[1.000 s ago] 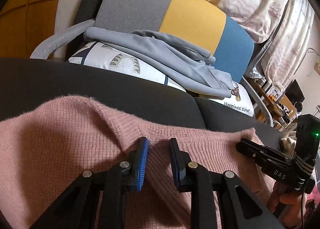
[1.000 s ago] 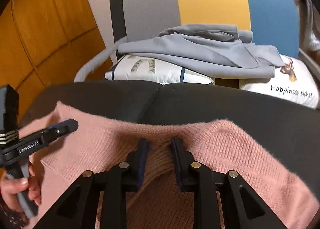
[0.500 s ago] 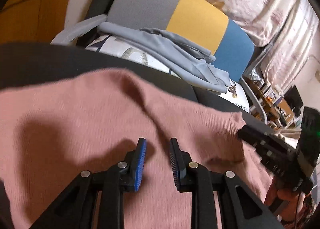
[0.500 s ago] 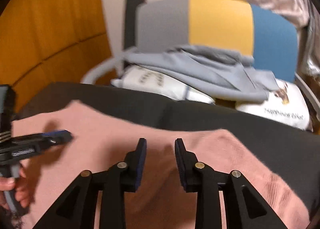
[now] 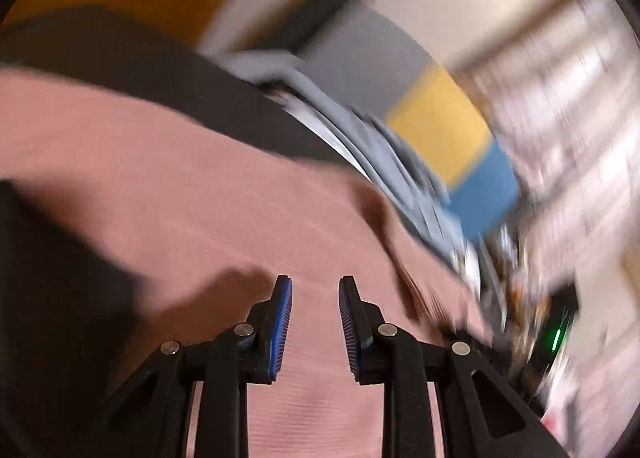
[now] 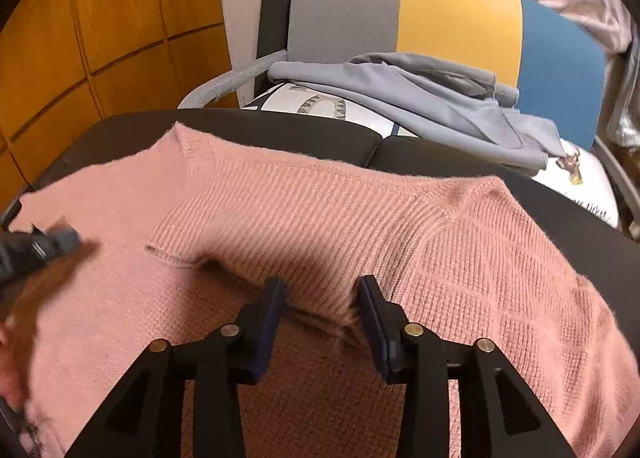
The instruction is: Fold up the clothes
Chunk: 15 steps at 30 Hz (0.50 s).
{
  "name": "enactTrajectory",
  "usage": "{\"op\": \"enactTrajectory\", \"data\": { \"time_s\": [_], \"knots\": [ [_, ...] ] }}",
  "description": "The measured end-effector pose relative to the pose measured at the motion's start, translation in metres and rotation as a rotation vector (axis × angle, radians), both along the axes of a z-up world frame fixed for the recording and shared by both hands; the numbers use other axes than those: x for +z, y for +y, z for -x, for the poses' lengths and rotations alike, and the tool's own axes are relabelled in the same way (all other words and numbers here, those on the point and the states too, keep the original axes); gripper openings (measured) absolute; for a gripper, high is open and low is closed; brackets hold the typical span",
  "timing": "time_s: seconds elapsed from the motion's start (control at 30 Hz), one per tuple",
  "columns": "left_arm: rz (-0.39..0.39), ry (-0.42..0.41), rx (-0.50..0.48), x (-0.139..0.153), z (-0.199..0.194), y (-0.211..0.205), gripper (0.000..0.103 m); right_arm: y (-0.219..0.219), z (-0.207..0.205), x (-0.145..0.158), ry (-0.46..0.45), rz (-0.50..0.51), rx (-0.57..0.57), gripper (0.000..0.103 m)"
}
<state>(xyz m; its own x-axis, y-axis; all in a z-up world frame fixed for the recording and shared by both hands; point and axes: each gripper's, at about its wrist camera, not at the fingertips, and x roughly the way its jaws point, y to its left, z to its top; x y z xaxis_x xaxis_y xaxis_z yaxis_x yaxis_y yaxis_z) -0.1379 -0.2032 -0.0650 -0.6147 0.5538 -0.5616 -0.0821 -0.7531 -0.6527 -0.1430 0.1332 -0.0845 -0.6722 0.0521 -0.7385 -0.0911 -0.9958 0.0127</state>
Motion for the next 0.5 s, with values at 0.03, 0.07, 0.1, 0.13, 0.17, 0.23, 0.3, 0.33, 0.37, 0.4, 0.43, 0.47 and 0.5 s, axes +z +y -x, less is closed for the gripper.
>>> {"op": "enactTrajectory", "data": {
  "time_s": [0.03, 0.07, 0.1, 0.13, 0.17, 0.23, 0.3, 0.33, 0.37, 0.4, 0.43, 0.47, 0.5],
  "knots": [
    [-0.027, -0.022, 0.082, -0.002, 0.003, -0.029, 0.024, -0.002, 0.000, -0.001, 0.000, -0.014, 0.002, 0.043],
    [-0.051, -0.040, 0.182, -0.003, 0.004, -0.066, 0.024, -0.004, 0.000, -0.001, 0.000, -0.020, 0.001, 0.043],
    [-0.054, -0.044, 0.255, -0.002, 0.003, -0.091, 0.024, -0.005, 0.000, -0.002, 0.000, -0.026, 0.001, 0.043],
    [-0.058, -0.047, 0.328, -0.001, 0.002, -0.116, 0.024, -0.003, 0.002, -0.002, 0.000, -0.025, 0.001, 0.043],
    [-0.050, -0.041, 0.405, 0.001, -0.001, -0.144, 0.027, -0.002, 0.002, -0.002, 0.002, -0.022, 0.001, 0.044],
    [-0.002, -0.048, 0.545, 0.004, -0.004, -0.196, 0.029, -0.001, 0.001, -0.002, 0.006, -0.012, 0.002, 0.044],
    [0.011, -0.094, 0.599, -0.001, -0.002, -0.226, 0.030, 0.000, 0.001, -0.002, 0.007, -0.004, 0.003, 0.044],
    [0.009, -0.120, 0.617, -0.004, 0.000, -0.239, 0.030, 0.000, 0.001, -0.002, 0.008, -0.003, 0.003, 0.045],
    [-0.013, -0.151, 0.627, -0.010, 0.003, -0.252, 0.030, -0.001, 0.002, -0.002, 0.007, -0.007, 0.006, 0.047],
    [-0.021, -0.171, 0.629, -0.013, 0.006, -0.257, 0.030, -0.003, 0.002, -0.002, 0.005, -0.013, 0.010, 0.049],
    [-0.030, -0.192, 0.631, -0.017, 0.009, -0.262, 0.030, -0.004, 0.002, -0.003, 0.003, -0.020, 0.015, 0.051],
    [-0.043, -0.193, 0.628, -0.021, 0.013, -0.267, 0.030, -0.006, 0.002, -0.003, 0.001, -0.026, 0.019, 0.054],
    [-0.046, -0.179, 0.625, -0.022, 0.015, -0.268, 0.030, -0.008, 0.003, -0.003, -0.001, -0.032, 0.024, 0.055]
  ]
}}
